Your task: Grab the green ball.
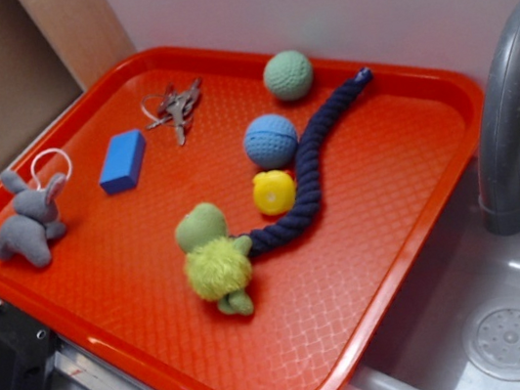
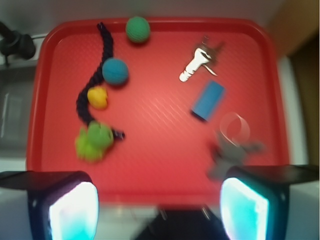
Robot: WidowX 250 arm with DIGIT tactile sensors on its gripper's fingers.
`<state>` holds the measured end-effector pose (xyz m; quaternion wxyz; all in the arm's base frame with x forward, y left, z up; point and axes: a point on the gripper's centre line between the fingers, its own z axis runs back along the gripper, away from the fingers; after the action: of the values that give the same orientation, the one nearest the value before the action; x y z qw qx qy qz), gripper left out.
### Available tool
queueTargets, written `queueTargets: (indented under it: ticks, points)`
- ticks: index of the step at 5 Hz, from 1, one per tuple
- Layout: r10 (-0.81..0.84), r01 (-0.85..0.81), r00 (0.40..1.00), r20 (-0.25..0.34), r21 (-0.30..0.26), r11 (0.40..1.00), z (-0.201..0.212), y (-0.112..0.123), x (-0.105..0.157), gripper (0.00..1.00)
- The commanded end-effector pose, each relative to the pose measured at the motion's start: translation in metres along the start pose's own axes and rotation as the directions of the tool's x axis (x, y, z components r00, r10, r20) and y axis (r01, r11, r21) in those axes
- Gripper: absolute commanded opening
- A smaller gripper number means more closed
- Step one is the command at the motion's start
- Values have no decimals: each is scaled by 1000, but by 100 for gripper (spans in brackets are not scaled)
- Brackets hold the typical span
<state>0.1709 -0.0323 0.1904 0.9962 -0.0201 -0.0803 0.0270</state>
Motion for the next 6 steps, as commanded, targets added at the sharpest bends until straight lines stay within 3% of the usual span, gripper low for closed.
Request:
queueTargets:
  ticks: [1,2,3,4,5,6]
  points:
    - [-43,48,990,136,-36,998,-74,-40,89,100]
    - [-24,23,984,175,6,1000,-103,-26,136,100]
    - [-59,47,975,213,64,997,-117,-8,165,100]
    - [-121,109,963,240,61,992,-131,-2,180,100]
    - [-140,139,977,158,15,990,-151,0,180,100]
    - [-139,162,977,160,-136,977,-156,3,168,0]
